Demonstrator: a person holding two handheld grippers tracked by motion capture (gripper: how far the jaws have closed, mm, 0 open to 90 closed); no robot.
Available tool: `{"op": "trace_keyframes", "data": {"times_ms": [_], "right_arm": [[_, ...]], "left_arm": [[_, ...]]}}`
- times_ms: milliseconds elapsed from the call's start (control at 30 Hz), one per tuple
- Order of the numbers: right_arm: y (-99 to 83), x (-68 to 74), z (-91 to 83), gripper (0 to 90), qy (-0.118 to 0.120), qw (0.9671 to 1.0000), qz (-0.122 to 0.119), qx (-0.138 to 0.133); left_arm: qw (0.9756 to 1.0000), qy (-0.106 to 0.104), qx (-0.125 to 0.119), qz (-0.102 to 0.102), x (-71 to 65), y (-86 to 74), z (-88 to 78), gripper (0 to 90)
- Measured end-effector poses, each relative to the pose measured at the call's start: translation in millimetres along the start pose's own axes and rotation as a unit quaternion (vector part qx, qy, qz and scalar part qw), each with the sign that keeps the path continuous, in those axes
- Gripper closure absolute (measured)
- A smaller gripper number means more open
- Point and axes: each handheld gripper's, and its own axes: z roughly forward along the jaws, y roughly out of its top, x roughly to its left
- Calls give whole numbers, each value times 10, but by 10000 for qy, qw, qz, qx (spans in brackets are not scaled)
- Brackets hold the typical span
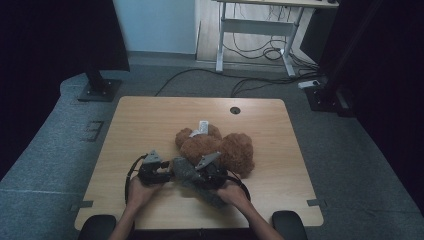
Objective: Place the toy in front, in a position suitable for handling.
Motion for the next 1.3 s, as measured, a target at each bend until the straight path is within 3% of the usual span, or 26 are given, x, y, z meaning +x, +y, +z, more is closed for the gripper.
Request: {"op": "trace_keyframes", "data": {"times_ms": [133,267,367,533,667,1067,1300], "right_arm": [[190,4,-76,744,-84,9997,-110,-186],[396,-1,-31,744,-178,9994,-198,-241],[540,18,105,744,-247,9991,-242,-255],[661,47,388,745,-428,9987,-234,-138],[677,15,502,750,-506,9986,-99,-118],[547,-34,431,769,-1111,9937,-87,102],[434,-57,340,771,-1065,9942,-39,154]], "left_arm": [[9999,44,111,18,4,-10,-50,414],[9998,9,200,96,-4,-24,-79,462],[9997,-2,220,145,-19,-31,-68,584],[9997,11,205,129,-21,-45,-61,665],[9998,-23,193,42,-3,-51,-56,699],[9996,-12,190,228,-4,-61,-49,748],[9994,-13,192,287,-1,-64,-53,752]]}}
